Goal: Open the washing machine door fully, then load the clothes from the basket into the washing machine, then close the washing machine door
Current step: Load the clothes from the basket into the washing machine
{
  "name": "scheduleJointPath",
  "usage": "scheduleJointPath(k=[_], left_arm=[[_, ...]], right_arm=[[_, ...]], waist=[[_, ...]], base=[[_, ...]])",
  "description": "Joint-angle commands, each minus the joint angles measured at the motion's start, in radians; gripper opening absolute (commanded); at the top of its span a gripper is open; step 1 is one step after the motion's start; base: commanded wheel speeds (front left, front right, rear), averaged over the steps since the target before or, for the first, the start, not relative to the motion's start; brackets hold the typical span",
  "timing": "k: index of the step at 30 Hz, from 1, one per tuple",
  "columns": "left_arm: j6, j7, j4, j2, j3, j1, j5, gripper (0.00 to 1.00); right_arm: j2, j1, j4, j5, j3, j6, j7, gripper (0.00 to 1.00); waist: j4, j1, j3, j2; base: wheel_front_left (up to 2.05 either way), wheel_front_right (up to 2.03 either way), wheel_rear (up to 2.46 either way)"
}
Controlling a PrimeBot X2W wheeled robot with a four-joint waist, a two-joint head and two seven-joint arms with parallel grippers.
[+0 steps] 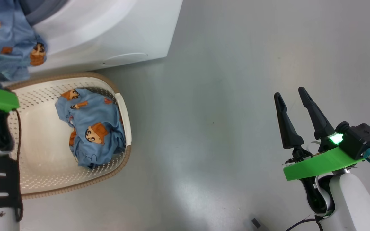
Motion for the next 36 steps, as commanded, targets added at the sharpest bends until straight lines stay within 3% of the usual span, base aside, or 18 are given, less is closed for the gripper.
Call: scheduleJointPath(k=[1,18,36], left_arm=[[-0.003,-0.006,-0.056,0.036,0.014,0.026,-0.004,0.0],[-0.003,-0.006,-0.147,0.07,-0.035,-0.104,-0.04,0.0],[-0.003,-0.006,0.068,0.17,-0.068,-0.309,-0.013,0.0]], right_arm=[[-0.004,0.018,-0.02,0.002,0.012,0.001,-0.005,1.0],[0.019,0.025,-0.016,0.0,0.013,0.001,-0.005,1.0],[0.038,0.028,-0.015,0.011,0.033,0.001,-0.005,1.0]], waist=[[0.004,0.0,-0.01,0.0],[-0.013,0.0,-0.02,0.0],[-0.072,0.0,-0.013,0.0]], base=[[0.0,0.0,0.0],[0.0,0.0,0.0],[0.0,0.0,0.0]])
